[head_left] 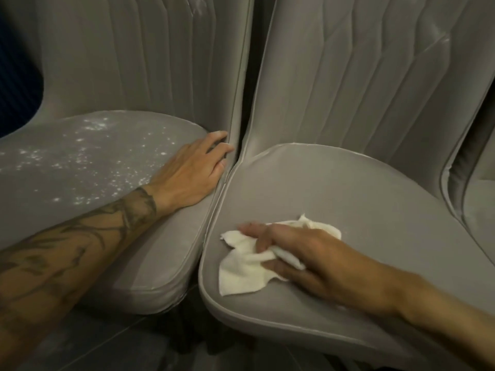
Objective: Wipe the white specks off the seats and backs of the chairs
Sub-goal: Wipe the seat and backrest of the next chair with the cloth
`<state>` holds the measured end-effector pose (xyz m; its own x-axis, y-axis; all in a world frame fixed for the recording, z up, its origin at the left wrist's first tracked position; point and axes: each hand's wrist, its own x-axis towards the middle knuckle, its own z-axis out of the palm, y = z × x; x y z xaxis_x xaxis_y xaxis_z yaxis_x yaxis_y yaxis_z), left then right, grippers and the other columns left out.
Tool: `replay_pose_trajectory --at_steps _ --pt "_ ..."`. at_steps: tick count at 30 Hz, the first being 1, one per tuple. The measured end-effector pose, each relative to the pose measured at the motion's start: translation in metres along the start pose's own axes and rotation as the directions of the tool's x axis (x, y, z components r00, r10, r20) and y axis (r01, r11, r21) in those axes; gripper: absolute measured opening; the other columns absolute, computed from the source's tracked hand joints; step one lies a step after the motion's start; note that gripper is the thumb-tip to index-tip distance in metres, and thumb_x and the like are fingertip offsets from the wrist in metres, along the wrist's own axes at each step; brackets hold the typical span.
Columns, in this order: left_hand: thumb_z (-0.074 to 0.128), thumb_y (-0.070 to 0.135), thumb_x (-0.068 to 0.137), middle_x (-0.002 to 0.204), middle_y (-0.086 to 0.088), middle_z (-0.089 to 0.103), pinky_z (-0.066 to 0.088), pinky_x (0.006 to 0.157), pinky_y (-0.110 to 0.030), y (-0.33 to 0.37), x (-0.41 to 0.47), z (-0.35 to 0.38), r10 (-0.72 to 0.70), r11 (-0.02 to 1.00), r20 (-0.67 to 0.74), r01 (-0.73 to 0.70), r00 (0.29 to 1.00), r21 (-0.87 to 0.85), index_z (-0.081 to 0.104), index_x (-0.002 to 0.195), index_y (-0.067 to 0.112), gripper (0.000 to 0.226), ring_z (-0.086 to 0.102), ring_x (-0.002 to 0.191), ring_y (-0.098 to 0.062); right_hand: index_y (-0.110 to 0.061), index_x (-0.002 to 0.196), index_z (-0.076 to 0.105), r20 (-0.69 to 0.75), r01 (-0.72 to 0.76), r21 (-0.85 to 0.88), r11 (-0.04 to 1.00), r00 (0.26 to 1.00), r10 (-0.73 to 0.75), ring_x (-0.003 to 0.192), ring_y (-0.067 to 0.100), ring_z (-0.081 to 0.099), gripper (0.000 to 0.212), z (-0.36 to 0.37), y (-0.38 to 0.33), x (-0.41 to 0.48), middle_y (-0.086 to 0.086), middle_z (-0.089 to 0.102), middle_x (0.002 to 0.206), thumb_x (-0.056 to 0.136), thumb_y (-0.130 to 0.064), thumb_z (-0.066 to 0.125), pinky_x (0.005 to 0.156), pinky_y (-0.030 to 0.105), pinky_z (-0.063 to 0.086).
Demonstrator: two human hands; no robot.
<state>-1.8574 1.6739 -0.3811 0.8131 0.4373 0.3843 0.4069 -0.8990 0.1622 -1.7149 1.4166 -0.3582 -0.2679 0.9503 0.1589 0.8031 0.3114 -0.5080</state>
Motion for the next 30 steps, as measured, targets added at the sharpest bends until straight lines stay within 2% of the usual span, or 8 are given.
replay_pose_trajectory --at_steps 6,12,15,19,22,25,27,30 --pt "0.037 0.032 0.109 0.162 -0.004 0.033 0.041 0.115 -0.046 0.003 0.0 -0.002 -0.019 1.0 0.016 0.019 1.0 -0.001 0.05 0.147 0.017 0.042 0.048 0.137 -0.027 -0.013 0.119 0.052 -0.162 -0.332 -0.16 0.93 0.938 0.307 0.132 0.017 0.053 0.02 -0.041 0.056 0.029 -0.01 0.051 0.148 0.103 -0.026 0.05 0.108 0.033 0.04" --pt "0.041 0.03 0.109 0.163 -0.004 0.034 0.041 0.113 -0.047 0.003 0.0 -0.003 -0.016 1.0 0.021 0.016 1.0 0.004 0.051 0.147 0.017 0.042 0.049 0.136 -0.028 -0.036 0.125 0.047 -0.065 -0.02 -0.023 1.0 0.998 0.019 0.131 0.0 0.05 0.02 0.002 0.003 -0.013 -0.018 0.049 0.147 0.105 -0.041 0.046 0.106 0.02 0.041" --pt "0.04 0.032 0.109 0.163 -0.002 0.032 0.04 0.115 -0.046 0.003 0.0 -0.004 -0.019 1.0 0.031 0.019 0.999 0.004 0.049 0.148 0.019 0.042 0.047 0.138 -0.027 -0.039 0.125 0.044 -0.069 -0.101 -0.102 0.99 0.993 0.094 0.133 0.002 0.049 0.02 -0.025 0.027 -0.019 -0.017 0.049 0.148 0.105 -0.035 0.046 0.109 0.022 0.039" --pt "0.042 0.032 0.109 0.163 -0.001 0.032 0.041 0.113 -0.048 0.003 0.001 -0.002 -0.017 1.0 0.025 0.017 1.0 0.005 0.05 0.147 0.02 0.041 0.049 0.136 -0.029 -0.017 0.12 0.052 -0.216 -0.415 -0.139 0.899 0.899 0.381 0.132 0.013 0.053 0.02 -0.059 0.071 -0.014 -0.015 0.05 0.147 0.103 -0.027 0.05 0.104 0.022 0.038" --pt "0.042 0.036 0.108 0.162 -0.001 0.033 0.042 0.112 -0.049 0.001 0.001 -0.001 -0.019 1.0 0.027 0.019 0.999 -0.003 0.051 0.146 0.02 0.042 0.049 0.135 -0.03 -0.024 0.118 0.052 -0.229 -0.291 -0.133 0.948 0.939 0.256 0.13 0.006 0.053 0.017 -0.031 0.047 -0.022 -0.017 0.051 0.146 0.104 -0.032 0.048 0.102 0.011 0.035" --pt "0.04 0.045 0.107 0.162 -0.001 0.033 0.043 0.112 -0.05 0.0 0.001 -0.001 -0.026 1.0 0.045 0.026 0.999 -0.01 0.051 0.145 0.02 0.047 0.049 0.137 -0.03 -0.035 0.115 0.049 -0.114 -0.126 -0.056 0.99 0.986 0.119 0.13 -0.003 0.049 0.013 -0.007 0.017 -0.04 -0.026 0.046 0.147 0.105 -0.042 0.046 0.103 0.011 0.037" --pt "0.037 0.051 0.106 0.163 -0.001 0.032 0.043 0.112 -0.051 0.002 0.001 -0.002 -0.027 1.0 0.055 0.028 0.998 -0.007 0.05 0.146 0.02 0.052 0.049 0.137 -0.03 -0.033 0.116 0.049 -0.108 -0.15 -0.091 0.985 0.984 0.14 0.131 -0.003 0.049 0.013 -0.021 0.027 -0.046 -0.026 0.045 0.148 0.105 -0.039 0.047 0.105 0.014 0.037" --pt "0.037 0.053 0.105 0.163 -0.002 0.032 0.043 0.112 -0.052 0.004 0.001 -0.004 -0.029 1.0 0.067 0.029 0.997 0.004 0.05 0.146 0.02 0.054 0.049 0.137 -0.031 -0.022 0.116 0.051 -0.187 -0.348 -0.136 0.927 0.928 0.321 0.132 0.008 0.052 0.014 -0.055 0.06 -0.046 -0.017 0.049 0.148 0.103 -0.029 0.05 0.107 0.027 0.04"
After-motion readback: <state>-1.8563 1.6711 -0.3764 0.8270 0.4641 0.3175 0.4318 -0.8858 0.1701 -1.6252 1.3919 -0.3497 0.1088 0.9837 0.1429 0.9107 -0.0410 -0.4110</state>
